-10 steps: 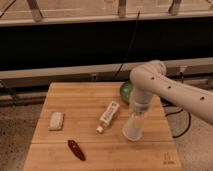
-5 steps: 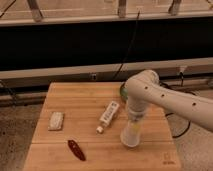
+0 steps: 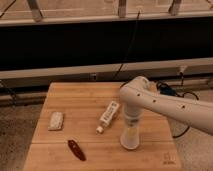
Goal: Place the ceramic cup over the eraser
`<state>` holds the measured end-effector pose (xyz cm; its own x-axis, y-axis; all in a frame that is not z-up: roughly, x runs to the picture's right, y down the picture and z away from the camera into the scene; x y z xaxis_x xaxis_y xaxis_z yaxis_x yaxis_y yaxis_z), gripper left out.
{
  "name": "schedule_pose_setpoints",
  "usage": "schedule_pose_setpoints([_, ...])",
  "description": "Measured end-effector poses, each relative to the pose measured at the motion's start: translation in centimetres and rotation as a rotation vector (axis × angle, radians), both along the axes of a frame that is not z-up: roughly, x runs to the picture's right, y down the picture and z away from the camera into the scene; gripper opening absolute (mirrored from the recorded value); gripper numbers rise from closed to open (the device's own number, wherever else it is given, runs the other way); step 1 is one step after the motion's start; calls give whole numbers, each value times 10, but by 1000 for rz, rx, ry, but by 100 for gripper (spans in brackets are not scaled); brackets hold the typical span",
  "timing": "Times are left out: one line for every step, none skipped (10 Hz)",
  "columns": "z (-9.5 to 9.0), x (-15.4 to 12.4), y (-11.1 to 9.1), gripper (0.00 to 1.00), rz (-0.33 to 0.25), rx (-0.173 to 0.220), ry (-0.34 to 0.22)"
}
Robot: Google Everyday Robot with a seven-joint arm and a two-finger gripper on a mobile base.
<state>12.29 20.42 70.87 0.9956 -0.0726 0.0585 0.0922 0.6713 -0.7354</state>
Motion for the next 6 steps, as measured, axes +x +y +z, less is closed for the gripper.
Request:
schedule_pose_setpoints([0, 2, -1, 54, -2, 3, 9])
schedule_pose_setpoints([-1, 4, -3, 68, -5, 9, 20])
schedule_pose_setpoints([-1, 5, -5, 75, -6, 14, 24])
schedule_pose_setpoints([-2, 7, -7, 80, -4, 22, 28])
schedule_pose_setpoints([-3, 8, -11, 80, 3, 31, 23])
schedule_pose_setpoints([-4, 9, -13, 76, 4, 31, 20])
